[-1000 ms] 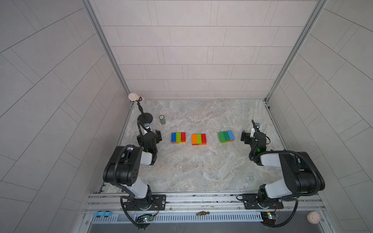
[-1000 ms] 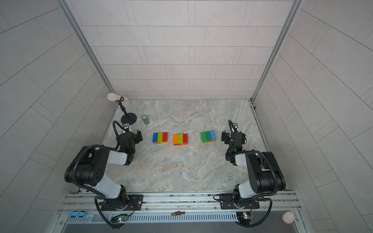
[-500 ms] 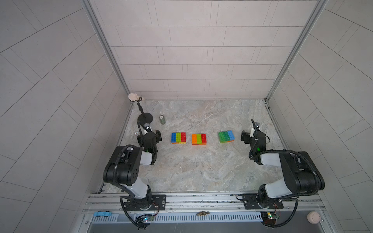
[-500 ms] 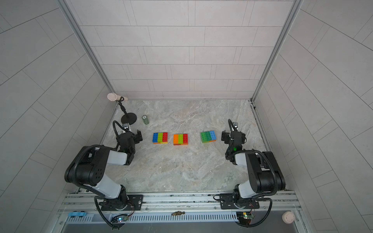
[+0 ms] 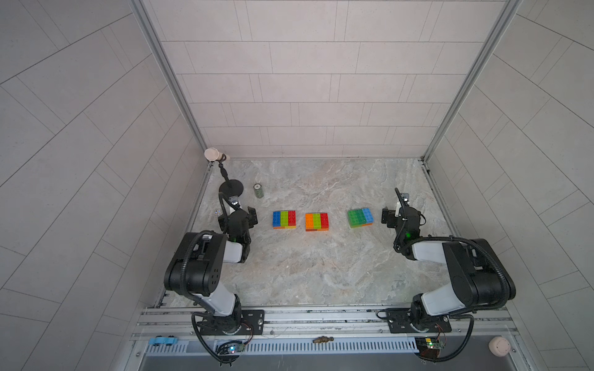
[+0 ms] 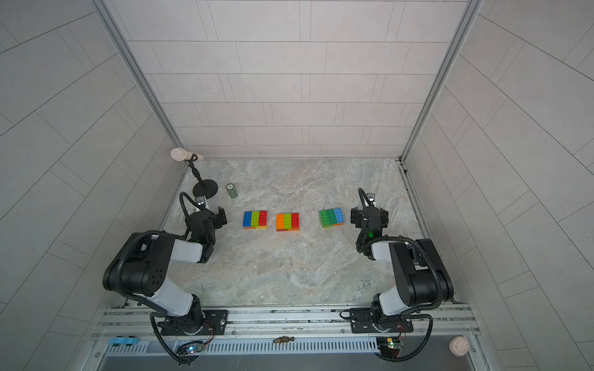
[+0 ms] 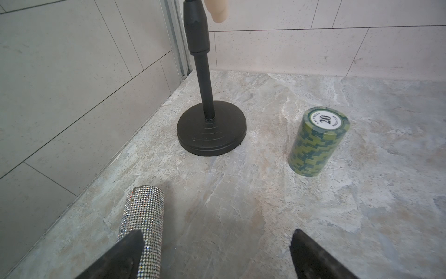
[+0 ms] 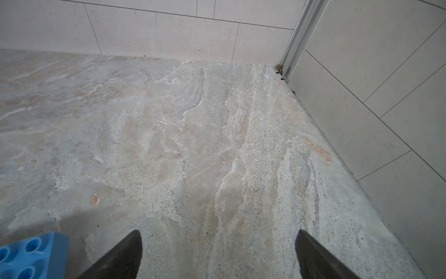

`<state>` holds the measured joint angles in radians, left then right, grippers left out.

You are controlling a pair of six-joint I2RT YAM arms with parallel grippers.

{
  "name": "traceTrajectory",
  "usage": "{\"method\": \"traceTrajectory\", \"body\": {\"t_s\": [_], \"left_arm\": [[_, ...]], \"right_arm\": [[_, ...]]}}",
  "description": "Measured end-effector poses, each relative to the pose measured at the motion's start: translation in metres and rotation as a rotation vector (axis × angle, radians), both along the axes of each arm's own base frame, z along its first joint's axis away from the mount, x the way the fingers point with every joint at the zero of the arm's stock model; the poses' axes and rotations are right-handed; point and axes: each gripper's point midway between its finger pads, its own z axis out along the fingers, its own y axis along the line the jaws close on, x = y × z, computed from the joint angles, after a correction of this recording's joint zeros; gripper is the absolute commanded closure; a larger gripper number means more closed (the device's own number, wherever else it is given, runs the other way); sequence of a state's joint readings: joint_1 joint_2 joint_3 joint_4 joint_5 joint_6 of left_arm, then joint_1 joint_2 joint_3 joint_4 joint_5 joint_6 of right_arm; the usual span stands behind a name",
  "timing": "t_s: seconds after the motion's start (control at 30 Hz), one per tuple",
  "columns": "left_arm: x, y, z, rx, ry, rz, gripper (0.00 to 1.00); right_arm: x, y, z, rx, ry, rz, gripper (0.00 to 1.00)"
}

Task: Assemble a rectangle with lego
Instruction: Reset both arms

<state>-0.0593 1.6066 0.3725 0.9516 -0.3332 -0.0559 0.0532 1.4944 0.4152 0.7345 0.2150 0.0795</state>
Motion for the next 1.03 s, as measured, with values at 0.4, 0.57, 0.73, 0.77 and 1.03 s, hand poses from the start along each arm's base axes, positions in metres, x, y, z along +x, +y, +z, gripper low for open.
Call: {"method": "traceTrajectory", "body": {"t_s": [0.4,0.57,0.73,0.77,1.03], "left_arm": [[0.0,0.0,0.0,0.0,0.0,0.0,0.0],[0.0,0.0,0.0,0.0,0.0,0.0,0.0],[0.0,0.0,0.0,0.0,0.0,0.0,0.01],[0.0,0.0,0.0,0.0,0.0,0.0,0.0],[0.007,-0.022,-0.005,-0.024,0.031,-0.151,0.0]], "right_arm": [[-0.001,-0.001,-0.001,-0.003,0.004,-0.004,0.0],[-0.001,-0.001,-0.001,-0.004,0.006,-0.005,0.0],[-0.001,-0.001,-0.001,-0.005,0.006,-0.006,0.0],[-0.001,-0.001,-0.001,-0.005,0.006,-0.006,0.0],[-0.001,-0.001,-0.001,-0.005,0.006,-0.008,0.0]]}}
